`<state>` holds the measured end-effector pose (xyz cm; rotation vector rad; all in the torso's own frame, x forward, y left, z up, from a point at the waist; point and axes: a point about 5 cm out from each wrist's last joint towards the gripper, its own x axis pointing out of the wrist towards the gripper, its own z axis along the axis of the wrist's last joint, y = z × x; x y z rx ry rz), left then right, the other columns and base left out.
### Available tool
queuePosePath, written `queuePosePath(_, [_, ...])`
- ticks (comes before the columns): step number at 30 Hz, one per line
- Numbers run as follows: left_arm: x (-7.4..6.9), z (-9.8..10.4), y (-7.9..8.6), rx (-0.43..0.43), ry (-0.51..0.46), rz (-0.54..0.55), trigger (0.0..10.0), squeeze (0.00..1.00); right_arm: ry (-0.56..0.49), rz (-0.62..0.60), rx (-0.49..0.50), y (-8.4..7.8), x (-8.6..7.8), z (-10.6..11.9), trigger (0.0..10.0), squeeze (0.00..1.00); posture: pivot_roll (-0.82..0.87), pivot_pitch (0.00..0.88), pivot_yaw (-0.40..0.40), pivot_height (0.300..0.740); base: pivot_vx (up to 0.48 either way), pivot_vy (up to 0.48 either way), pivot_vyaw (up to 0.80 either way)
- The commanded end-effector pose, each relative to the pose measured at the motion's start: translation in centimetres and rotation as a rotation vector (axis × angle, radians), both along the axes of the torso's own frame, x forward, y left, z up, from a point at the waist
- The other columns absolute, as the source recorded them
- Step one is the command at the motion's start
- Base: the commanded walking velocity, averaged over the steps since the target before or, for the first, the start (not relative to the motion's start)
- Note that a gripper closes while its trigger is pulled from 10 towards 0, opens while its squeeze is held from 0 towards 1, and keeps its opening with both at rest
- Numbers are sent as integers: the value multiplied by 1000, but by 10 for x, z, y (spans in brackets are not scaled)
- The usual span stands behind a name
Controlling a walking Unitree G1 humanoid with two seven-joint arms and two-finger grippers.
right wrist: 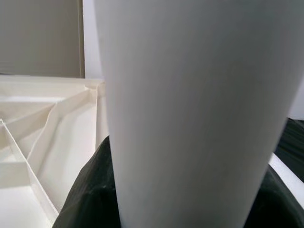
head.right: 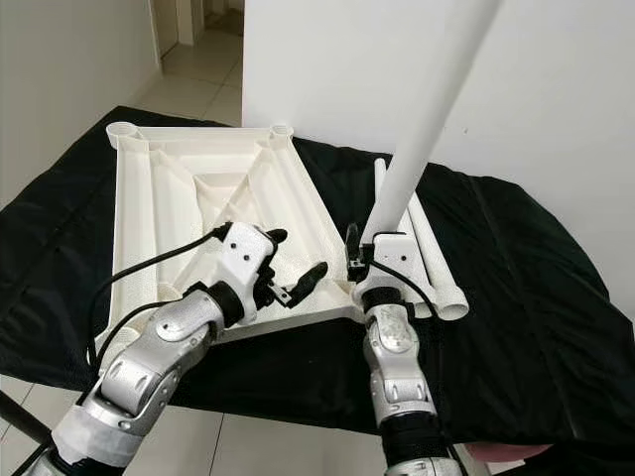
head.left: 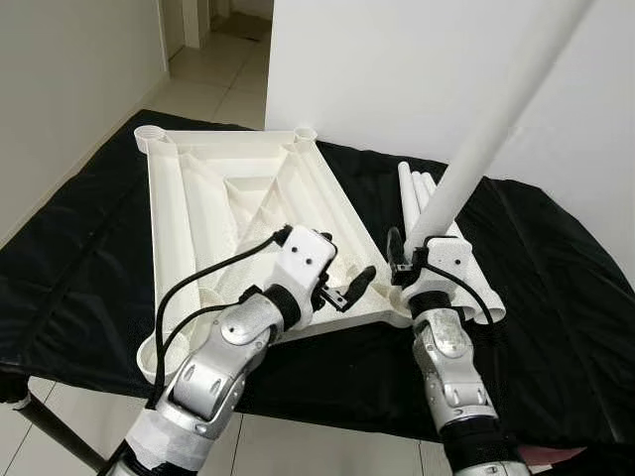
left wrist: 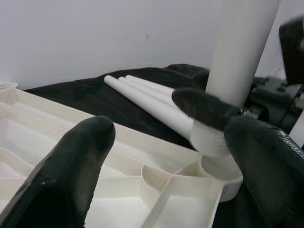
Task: Building children table
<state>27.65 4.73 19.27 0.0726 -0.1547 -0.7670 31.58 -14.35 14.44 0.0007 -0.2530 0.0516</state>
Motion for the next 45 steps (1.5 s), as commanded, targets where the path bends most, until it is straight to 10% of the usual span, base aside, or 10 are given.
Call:
queuePosePath(1, [-2,5,-5,-14,8,-113,10000,1000,12,4,-29,-6,5,1,10000,0,33,0,-132,740,0,0,0])
queuePosePath(6, [0,13,-8,-17,4,-137,10000,1000,45,34,-91,-9,10,1,10000,0,38,0,-136,740,0,0,0])
queuePosePath(7, [1,18,-9,-34,1,-150,10000,0,52,53,-113,-9,11,2,10000,0,40,0,-136,740,0,0,0])
queuePosePath(22, [-1,69,-23,-201,-76,-357,10000,0,80,269,-279,11,22,6,10000,0,51,0,-131,740,0,0,0])
queuePosePath(39, [19,94,-21,-348,-2,-339,10000,0,80,411,-330,24,16,2,10000,0,46,0,-116,740,0,0,0])
queuePosePath(40, [19,95,-20,-367,12,-342,784,0,85,415,-325,24,16,1,10000,0,46,0,-113,740,0,0,0])
queuePosePath(45, [20,97,-18,-407,33,-347,0,0,92,424,-322,24,15,-1,10000,0,45,0,-110,740,0,0,0])
